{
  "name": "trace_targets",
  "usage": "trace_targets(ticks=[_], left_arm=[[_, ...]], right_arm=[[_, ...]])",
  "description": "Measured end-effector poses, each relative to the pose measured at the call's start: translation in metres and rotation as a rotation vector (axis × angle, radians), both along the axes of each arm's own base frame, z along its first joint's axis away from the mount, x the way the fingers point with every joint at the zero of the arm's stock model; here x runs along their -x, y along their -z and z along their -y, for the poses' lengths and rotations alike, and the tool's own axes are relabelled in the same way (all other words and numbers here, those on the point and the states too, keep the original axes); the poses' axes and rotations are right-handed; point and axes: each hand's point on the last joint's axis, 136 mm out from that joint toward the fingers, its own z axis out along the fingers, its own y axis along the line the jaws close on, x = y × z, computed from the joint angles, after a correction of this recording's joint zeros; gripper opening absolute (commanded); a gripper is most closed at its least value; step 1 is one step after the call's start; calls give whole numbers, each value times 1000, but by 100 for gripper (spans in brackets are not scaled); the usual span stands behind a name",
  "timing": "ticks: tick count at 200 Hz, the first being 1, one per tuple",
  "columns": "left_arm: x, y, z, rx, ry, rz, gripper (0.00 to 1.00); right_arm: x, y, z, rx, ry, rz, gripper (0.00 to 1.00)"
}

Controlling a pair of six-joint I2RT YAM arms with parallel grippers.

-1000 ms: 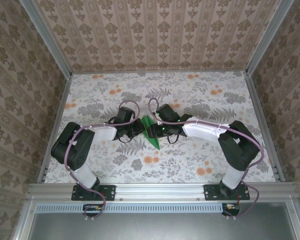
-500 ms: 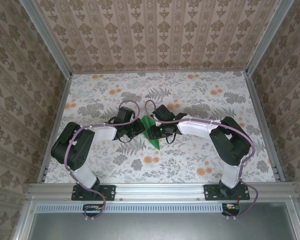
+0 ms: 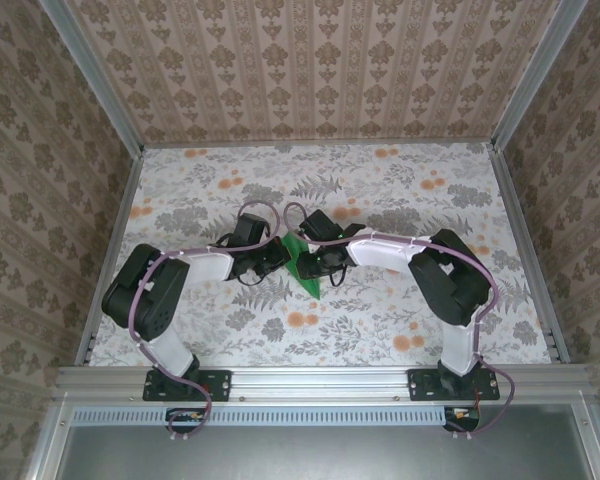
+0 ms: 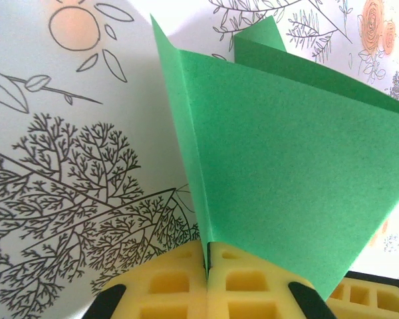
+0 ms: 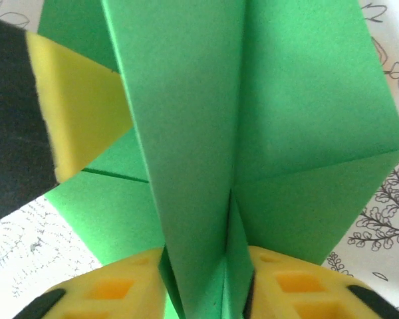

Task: Fold a paper plane with a square sheet of paper (pick it up from the middle)
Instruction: Move the paper plane to the top-center of the table.

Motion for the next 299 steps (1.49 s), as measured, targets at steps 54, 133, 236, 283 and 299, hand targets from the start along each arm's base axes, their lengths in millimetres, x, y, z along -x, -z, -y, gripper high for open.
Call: trace_targets(ticks=[54,133,236,283,299], left_arm=[[-5,-13,-19,-26,-45,14,40],[-12,-36,-92,-167,-215,36,88],[6,-28,-126,-298,-249,0,100],[10,-25,-131,-323,-246,-12,100],[11,-24,-131,-328,-240,-15,100]], right_arm=[[-4,1,7,57,17,19,14],[-6,11,7,117,18,8,18],[-83,-12,59,154,239,95,6],[-134,-6,96,202,346,109,9],[-135,1,101,223,348,89,11]])
